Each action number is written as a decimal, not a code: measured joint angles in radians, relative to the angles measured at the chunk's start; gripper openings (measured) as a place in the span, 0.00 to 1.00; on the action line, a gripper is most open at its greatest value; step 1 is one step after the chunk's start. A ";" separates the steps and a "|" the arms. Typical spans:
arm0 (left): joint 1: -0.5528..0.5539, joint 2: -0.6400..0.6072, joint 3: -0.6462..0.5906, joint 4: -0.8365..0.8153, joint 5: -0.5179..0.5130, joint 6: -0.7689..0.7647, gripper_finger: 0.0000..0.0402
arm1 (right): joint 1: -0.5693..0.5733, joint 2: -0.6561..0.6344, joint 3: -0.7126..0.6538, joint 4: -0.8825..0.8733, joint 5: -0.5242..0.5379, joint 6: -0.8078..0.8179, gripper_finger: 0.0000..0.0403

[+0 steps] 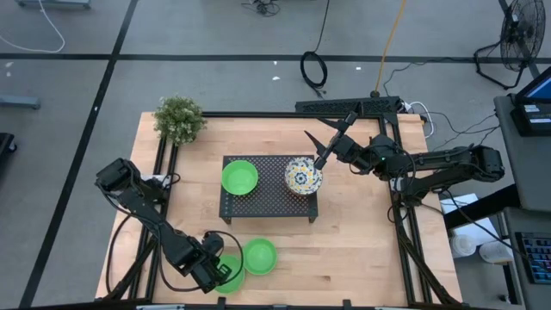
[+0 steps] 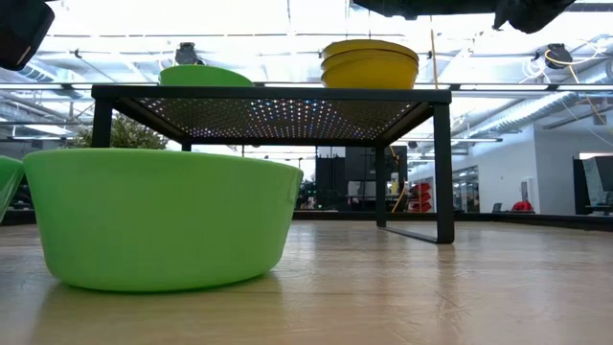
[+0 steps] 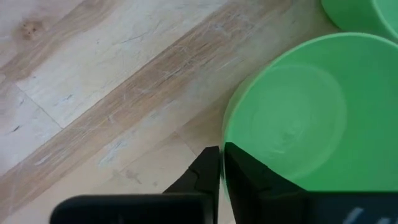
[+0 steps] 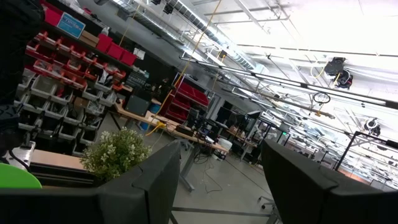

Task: Pick & Place Mini bowls
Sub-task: Stack the left green bowl on top of the green bowl on the shelf

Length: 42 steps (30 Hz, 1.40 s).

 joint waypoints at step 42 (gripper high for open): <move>0.000 0.000 0.000 0.000 -0.002 -0.001 0.05 | 0.000 0.000 0.000 0.000 0.000 0.000 0.53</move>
